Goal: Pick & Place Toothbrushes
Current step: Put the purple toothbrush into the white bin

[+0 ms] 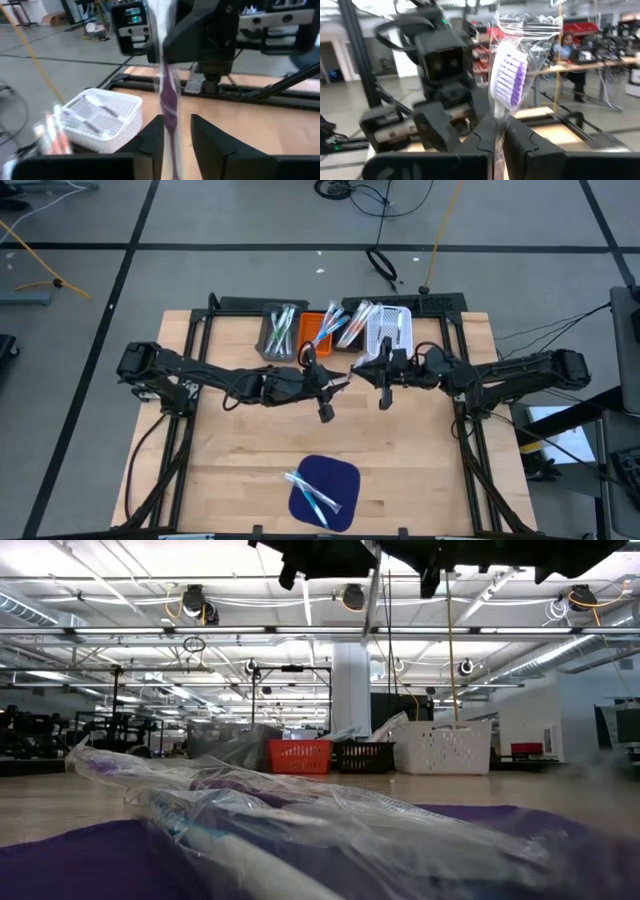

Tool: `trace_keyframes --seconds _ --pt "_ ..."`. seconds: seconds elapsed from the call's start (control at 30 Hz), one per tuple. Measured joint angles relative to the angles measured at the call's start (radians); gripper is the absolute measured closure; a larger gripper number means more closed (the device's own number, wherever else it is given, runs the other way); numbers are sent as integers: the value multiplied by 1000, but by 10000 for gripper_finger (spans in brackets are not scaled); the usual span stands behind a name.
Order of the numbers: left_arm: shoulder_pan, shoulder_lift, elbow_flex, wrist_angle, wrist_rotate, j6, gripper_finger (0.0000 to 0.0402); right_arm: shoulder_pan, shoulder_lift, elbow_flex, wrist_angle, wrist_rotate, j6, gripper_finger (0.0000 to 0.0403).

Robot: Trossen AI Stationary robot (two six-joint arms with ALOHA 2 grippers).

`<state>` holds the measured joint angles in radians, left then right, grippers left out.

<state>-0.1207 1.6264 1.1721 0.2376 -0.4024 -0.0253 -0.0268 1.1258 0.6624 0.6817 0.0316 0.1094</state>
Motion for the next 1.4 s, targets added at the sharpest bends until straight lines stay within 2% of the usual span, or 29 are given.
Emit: trace_keyframes --seconds 0.17,0.33,0.5,0.7,1.07,1.4 --pt "0 -23 0 -110 -68 -17 261 -20 -74 -1 -121 74 1 398" --pt "-2 -26 0 -197 -73 -28 227 -43 -165 -1 -273 179 -2 398" --pt "-7 -25 0 -255 -60 -85 216 -80 -234 -1 -392 311 -2 398" --pt "-8 -25 0 -270 -43 -116 215 -153 -257 -1 -476 440 0 398" --pt "-9 -25 0 -271 -41 -135 215 -365 -231 -1 -598 437 96 398" --pt "-13 -25 0 -272 -41 -135 215 -467 -128 -1 -612 390 159 398"
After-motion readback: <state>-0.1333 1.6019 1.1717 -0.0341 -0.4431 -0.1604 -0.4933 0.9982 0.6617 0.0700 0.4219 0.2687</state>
